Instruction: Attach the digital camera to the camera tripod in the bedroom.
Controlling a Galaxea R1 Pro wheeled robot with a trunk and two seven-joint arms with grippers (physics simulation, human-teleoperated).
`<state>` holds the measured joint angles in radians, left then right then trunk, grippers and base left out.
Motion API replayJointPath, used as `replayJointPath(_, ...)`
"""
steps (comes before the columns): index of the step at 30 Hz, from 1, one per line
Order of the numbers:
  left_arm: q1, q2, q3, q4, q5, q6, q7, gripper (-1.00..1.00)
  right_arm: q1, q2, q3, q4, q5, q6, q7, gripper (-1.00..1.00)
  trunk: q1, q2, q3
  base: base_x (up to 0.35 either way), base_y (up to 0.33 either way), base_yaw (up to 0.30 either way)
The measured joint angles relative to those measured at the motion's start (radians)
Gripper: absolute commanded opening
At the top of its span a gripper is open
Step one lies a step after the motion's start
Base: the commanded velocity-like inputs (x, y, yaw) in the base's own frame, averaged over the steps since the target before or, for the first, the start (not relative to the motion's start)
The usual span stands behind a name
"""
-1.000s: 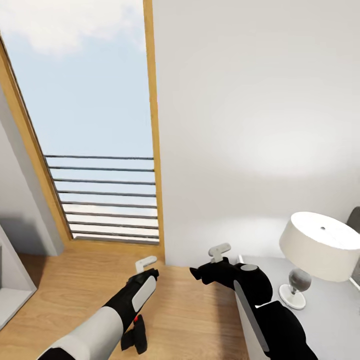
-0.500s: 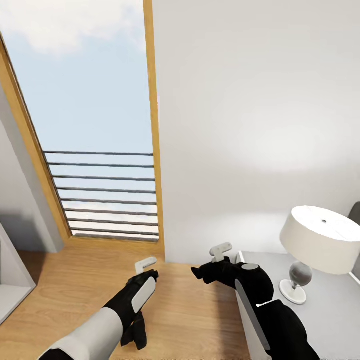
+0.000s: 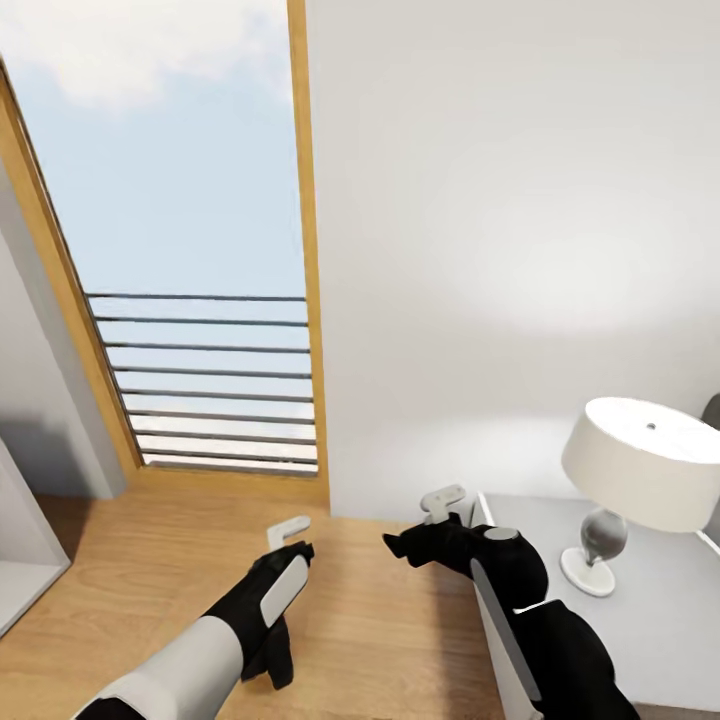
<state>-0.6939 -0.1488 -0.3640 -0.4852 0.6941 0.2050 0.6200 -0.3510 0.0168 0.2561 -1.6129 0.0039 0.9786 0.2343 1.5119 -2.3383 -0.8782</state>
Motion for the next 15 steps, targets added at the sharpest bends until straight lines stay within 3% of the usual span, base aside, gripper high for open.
replayJointPath(3, 0.001, 0.002, 0.002, 0.001, 0.001, 0.000, -0.003, 1.00, -0.001, -0.002, -0.001, 0.000, 0.000, 0.001, 0.002, 1.00, 0.011, -0.021, -0.009, 0.000, 0.000, 0.000)
replayJointPath(7, 0.003, 0.004, 0.026, 0.001, 0.030, -0.001, -0.008, 1.00, -0.003, -0.009, -0.007, 0.000, 0.001, 0.002, 0.003, 1.00, 0.027, -0.049, -0.022, 0.000, 0.000, 0.000)
replayJointPath(11, 0.005, 0.007, 0.038, 0.001, 0.052, -0.003, -0.009, 1.00, 0.001, -0.020, -0.037, 0.002, 0.002, -0.001, 0.001, 1.00, 0.042, -0.077, -0.034, 0.000, 0.000, 0.000)
replayJointPath(15, 0.006, 0.007, 0.040, 0.001, 0.052, -0.003, -0.009, 1.00, 0.005, -0.023, -0.036, 0.002, 0.001, -0.004, 0.001, 1.00, 0.058, -0.105, -0.047, 0.000, 0.000, 0.000)
